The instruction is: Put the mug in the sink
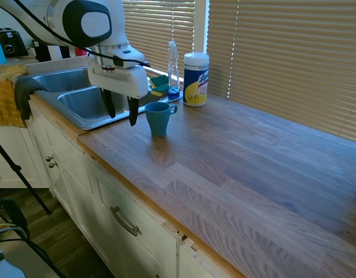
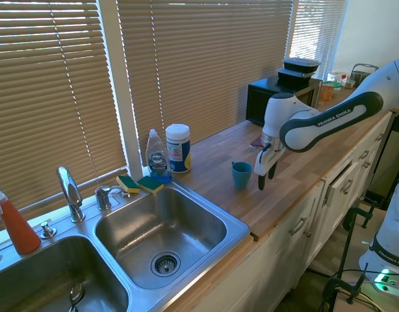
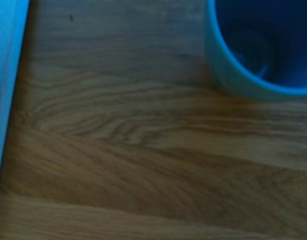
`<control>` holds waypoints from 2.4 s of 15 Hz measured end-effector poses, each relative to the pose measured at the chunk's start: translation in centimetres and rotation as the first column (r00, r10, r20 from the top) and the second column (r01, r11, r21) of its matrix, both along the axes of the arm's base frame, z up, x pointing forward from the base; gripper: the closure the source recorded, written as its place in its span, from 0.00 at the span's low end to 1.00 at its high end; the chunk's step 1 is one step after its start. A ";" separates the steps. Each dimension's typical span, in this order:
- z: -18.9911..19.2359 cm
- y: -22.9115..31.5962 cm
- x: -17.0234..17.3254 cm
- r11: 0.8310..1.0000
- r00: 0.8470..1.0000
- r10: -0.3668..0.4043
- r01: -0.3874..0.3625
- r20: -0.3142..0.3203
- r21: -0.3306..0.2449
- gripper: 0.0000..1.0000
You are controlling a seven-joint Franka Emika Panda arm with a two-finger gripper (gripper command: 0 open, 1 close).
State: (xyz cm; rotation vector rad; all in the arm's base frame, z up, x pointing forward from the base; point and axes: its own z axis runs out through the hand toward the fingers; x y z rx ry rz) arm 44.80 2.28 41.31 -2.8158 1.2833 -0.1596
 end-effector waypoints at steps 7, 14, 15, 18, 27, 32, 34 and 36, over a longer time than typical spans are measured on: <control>2.2 0.7 6.7 0.990 0.989 -0.138 0.138 0.059 0.011 0.00; -3.7 1.5 12.7 0.984 0.984 -0.178 0.178 -0.019 -0.011 1.00; -4.9 1.6 13.1 0.984 0.983 -0.180 0.180 -0.034 -0.014 1.00; -6.8 1.7 13.8 0.983 0.981 -0.184 0.184 -0.055 -0.014 1.00; -7.6 2.2 13.9 0.980 0.978 -0.198 0.199 -0.058 0.010 1.00; -7.7 2.5 13.8 0.980 0.979 -0.197 0.198 -0.055 0.011 1.00; -8.0 2.6 13.7 0.980 0.979 -0.197 0.198 -0.047 0.014 1.00; -8.4 2.8 13.5 0.981 0.980 -0.194 0.195 -0.039 0.017 1.00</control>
